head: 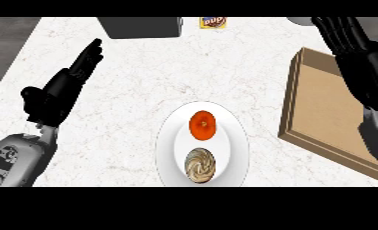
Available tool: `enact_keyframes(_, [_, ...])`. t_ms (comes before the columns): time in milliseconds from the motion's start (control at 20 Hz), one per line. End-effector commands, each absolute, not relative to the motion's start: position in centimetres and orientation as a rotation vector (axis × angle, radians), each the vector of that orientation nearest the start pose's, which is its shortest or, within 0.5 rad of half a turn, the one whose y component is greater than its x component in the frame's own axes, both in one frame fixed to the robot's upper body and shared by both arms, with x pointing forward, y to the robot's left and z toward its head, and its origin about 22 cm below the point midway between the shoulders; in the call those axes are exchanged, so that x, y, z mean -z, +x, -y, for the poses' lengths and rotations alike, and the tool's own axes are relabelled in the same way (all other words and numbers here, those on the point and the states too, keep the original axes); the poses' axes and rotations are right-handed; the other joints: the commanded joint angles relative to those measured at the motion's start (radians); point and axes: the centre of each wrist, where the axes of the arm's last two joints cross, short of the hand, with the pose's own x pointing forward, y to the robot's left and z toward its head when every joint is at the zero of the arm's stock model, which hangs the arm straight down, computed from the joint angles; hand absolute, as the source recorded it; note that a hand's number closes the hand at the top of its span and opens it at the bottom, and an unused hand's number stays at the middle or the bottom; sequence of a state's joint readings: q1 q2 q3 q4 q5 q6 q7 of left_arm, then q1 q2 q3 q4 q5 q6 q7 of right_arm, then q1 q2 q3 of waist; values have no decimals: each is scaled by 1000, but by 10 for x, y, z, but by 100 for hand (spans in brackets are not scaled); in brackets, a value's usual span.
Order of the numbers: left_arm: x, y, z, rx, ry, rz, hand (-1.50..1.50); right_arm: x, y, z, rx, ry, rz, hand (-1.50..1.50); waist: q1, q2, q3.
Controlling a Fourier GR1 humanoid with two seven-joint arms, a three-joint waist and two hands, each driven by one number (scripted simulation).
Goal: Pick the cupcake from the plate and place it in the cardboard box
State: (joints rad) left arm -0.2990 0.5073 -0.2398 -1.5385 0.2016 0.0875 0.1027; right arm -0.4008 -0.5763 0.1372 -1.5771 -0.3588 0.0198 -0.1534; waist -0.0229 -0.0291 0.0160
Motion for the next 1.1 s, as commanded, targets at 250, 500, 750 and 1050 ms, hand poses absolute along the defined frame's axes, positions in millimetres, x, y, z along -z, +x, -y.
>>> enact_keyframes(250, [-88, 287, -288, 478, 238, 1725, 0, -176, 243, 263, -129, -287, 2075, -150, -63, -7, -22])
enact_keyframes(500, [-73, 281, -292, 489, 154, 1733, 0, -132, 192, 255, -399, -550, 1844, -150, -39, 14, -20])
enact_keyframes(750, [-71, 285, -272, 509, 126, 1733, 0, -125, 158, 240, -718, -645, 1853, -150, -13, 22, -18])
enact_keyframes(1050, [-63, 282, -264, 522, 116, 1741, 0, -131, 140, 215, -972, -753, 1632, -150, 16, 25, -21])
